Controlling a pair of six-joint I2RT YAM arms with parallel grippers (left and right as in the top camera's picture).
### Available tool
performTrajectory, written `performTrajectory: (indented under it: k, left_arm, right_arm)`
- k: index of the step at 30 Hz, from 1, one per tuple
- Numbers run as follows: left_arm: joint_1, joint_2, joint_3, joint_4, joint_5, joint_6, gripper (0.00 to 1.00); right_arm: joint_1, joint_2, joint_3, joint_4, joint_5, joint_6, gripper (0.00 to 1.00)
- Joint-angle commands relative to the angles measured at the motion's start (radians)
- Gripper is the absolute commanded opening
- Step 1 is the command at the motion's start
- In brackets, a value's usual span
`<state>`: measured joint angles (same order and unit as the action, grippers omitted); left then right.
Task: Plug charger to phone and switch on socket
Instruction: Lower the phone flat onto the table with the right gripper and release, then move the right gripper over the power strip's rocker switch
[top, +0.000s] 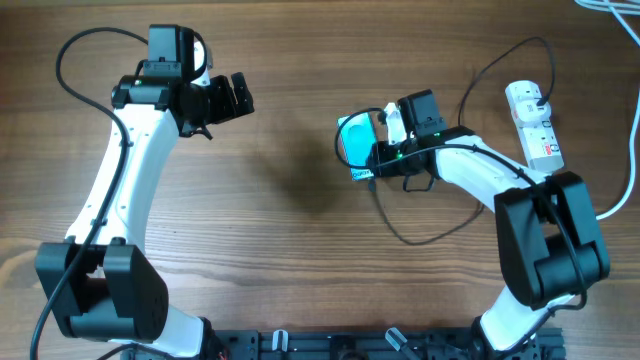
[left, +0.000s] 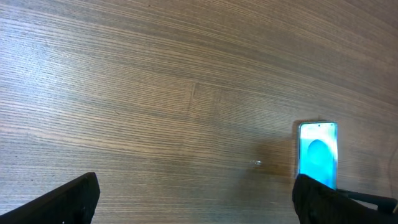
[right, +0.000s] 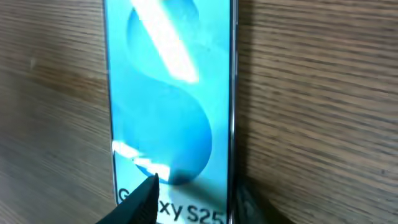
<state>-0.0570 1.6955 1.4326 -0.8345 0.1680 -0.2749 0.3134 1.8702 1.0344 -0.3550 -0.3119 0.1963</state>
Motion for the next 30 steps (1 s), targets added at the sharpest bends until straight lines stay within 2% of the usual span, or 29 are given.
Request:
performTrajectory:
  k: [1,7,9,10,11,12,15,16,18,21,25,30]
  left_arm:
    - [0.003,-0.022,0.007,-0.001,-0.013,0.006,1.00]
    - [0.003,-0.022,0.007,-0.001,-0.013,0.006,1.00]
    - [0.003,-0.022,0.007,-0.001,-0.013,0.006,1.00]
    - [0.003,-0.022,0.007,0.000,-0.013,0.006,1.00]
    - [0.003,-0.022,0.007,0.000,-0.013,0.006,1.00]
    - [0.003,-0.022,0.007,-0.001,-0.013,0.006,1.00]
    - [0.003,-0.022,0.007,-0.001,-0.013,0.006,1.00]
    - [0.003,-0.022,0.007,-0.001,-0.013,0.006,1.00]
    - [0.003,-0.022,0.007,-0.001,-0.013,0.006,1.00]
    - [0.003,-0.022,0.007,-0.001,-0.013,0.006,1.00]
    - [0.003,-0.022,0.007,-0.001,-0.013,0.006,1.00]
    - [0.003,-0.022,0.007,-0.001,-0.013,0.006,1.00]
  right_arm:
    - [0.000,0.025,-0.013,0.016,0.027,-0.014,0.45]
    - [0.000,0.018,-0.002,0.020,0.028,-0.012,0.45]
    - [-0.006,-0.022,0.077,-0.056,0.028,-0.010,0.49]
    - [-0.016,-0.056,0.163,-0.150,0.029,-0.010,0.61]
    - [-0.028,-0.078,0.231,-0.229,0.047,-0.011,0.70]
    - [-0.049,-0.096,0.314,-0.347,0.129,-0.011,0.73]
    - [-0.113,-0.101,0.383,-0.495,0.369,-0.010,0.85]
    - [-0.153,-0.100,0.381,-0.528,0.451,-0.010,0.99]
    - [-0.228,-0.100,0.380,-0.560,0.518,-0.009,1.00]
    - [-0.375,-0.099,0.380,-0.554,0.518,-0.009,1.00]
    - [-0.568,-0.092,0.376,-0.463,0.515,0.018,1.00]
    - [-0.701,-0.090,0.344,-0.392,0.516,0.022,1.00]
